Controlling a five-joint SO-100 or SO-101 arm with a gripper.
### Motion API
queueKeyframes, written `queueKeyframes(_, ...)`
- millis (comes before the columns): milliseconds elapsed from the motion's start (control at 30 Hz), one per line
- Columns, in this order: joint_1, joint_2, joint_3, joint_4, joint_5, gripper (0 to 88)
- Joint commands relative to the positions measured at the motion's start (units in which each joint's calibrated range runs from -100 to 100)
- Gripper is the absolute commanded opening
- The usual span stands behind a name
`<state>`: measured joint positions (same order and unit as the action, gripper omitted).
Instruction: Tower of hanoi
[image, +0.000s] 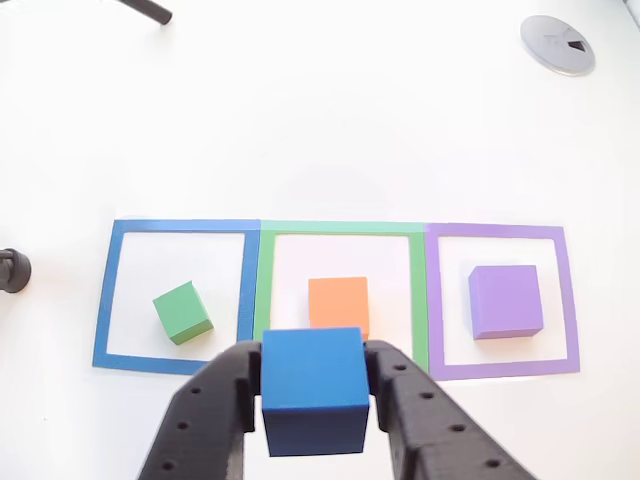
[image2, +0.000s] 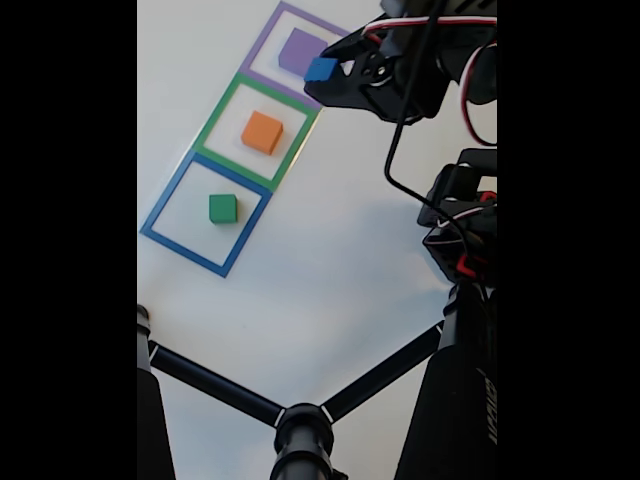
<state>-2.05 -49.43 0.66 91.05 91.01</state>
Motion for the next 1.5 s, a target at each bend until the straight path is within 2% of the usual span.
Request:
queueKeyframes(0, 4.54, -1.07, -5.57, 2.47, -1.15, 3.5)
queueKeyframes(500, 22.47, 0.78, -4.03, -0.61, 4.94, 2.5)
queueKeyframes(700, 27.46, -1.07, 6.52, -7.98, 7.81, 3.1)
queueKeyframes(800, 29.66, -3.98, 19.15, -17.85, 8.99, 2.8)
queueKeyframes(1100, 36.95, -3.98, 56.88, -58.83, 8.99, 2.6)
queueKeyframes(1233, 38.48, 1.91, 64.25, -72.59, 8.99, 2.5)
queueKeyframes(1333, 39.34, 9.42, 69.97, -88.22, 8.99, 2.7)
queueKeyframes(1467, 39.82, 20.81, 71.15, -102.39, 8.99, 2.6)
